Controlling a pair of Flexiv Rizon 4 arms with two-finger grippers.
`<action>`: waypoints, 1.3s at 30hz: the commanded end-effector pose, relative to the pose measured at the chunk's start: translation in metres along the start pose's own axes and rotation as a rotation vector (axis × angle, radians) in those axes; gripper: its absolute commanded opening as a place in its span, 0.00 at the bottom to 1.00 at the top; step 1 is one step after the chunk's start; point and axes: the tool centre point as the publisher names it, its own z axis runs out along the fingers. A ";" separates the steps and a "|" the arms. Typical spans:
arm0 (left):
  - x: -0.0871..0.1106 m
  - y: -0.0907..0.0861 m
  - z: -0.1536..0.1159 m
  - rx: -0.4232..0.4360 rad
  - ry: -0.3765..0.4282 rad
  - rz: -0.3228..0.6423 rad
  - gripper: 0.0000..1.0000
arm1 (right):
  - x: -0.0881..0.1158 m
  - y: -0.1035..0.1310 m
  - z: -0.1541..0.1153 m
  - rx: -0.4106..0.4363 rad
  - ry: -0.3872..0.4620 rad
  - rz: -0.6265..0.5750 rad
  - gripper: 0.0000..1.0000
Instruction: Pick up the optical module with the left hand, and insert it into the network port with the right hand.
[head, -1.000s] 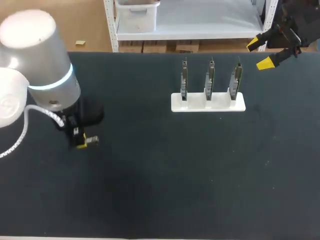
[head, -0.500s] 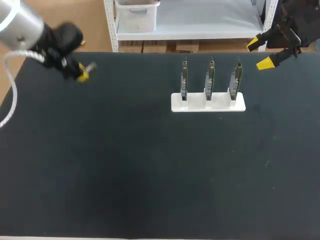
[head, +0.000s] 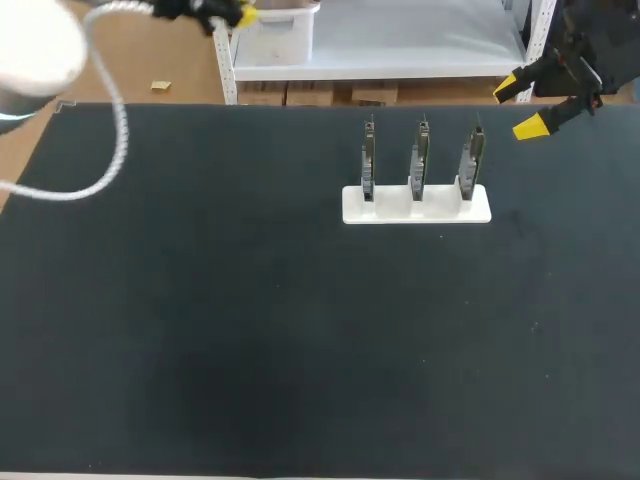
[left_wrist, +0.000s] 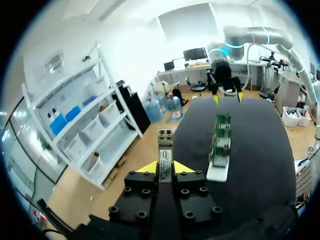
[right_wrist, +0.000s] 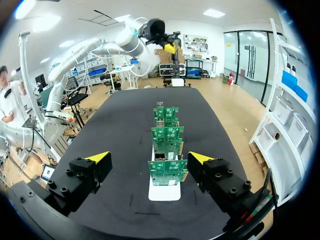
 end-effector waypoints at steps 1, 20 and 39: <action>-0.053 0.003 0.058 0.163 -0.330 0.133 0.00 | 0.000 0.002 0.000 0.006 0.000 -0.001 1.00; -0.134 -0.100 0.148 0.517 -0.553 0.137 0.00 | 0.000 0.002 0.000 0.006 0.000 -0.001 1.00; -0.127 -0.159 0.163 0.497 -0.617 -0.051 0.00 | 0.000 0.002 0.000 0.006 0.000 -0.001 1.00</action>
